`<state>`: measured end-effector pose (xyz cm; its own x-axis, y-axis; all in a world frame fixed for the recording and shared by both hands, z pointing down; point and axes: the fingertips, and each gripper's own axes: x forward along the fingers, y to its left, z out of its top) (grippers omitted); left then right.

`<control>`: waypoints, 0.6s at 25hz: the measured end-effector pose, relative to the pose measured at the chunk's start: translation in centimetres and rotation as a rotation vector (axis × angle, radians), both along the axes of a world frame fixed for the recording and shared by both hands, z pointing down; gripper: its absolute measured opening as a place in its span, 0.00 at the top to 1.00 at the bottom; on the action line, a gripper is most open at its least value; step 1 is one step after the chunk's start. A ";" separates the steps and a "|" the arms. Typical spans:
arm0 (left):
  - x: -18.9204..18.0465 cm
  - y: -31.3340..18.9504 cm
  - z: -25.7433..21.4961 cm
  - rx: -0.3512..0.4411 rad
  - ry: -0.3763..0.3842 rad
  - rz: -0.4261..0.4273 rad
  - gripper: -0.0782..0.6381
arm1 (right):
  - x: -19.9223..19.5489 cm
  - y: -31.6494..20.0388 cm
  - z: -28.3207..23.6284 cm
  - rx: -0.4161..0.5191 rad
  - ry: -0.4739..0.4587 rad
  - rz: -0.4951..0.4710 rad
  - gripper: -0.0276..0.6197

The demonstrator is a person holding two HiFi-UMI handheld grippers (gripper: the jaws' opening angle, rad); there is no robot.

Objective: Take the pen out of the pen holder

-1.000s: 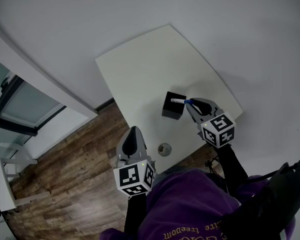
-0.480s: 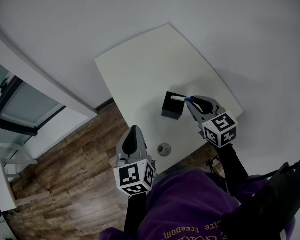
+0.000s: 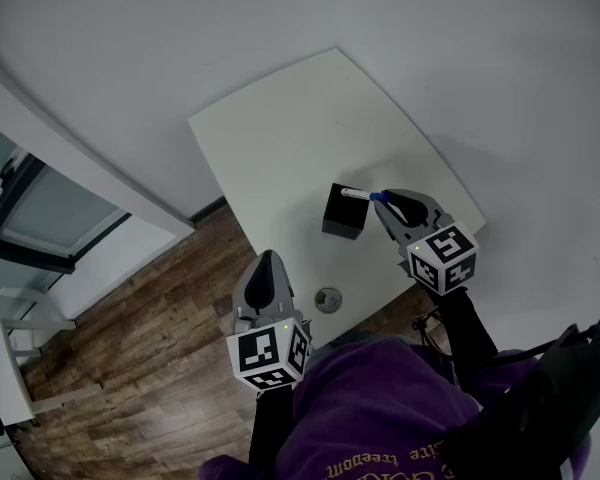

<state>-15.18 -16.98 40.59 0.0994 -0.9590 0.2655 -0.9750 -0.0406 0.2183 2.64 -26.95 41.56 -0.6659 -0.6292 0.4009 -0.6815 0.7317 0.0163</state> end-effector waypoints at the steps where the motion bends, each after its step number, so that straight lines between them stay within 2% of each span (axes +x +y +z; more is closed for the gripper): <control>1: -0.1 0.0 0.0 0.000 0.001 -0.001 0.88 | 0.0 0.0 -0.1 0.002 -0.001 0.001 0.85; 15: -0.2 0.2 -0.3 0.004 -0.001 -0.007 0.88 | -0.1 0.3 -1.9 0.056 -0.030 -0.033 0.85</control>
<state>-15.34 -16.77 40.27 0.0926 -0.9608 0.2613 -0.9754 -0.0348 0.2175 2.52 -26.65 39.61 -0.6980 -0.6272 0.3456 -0.6574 0.7526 0.0379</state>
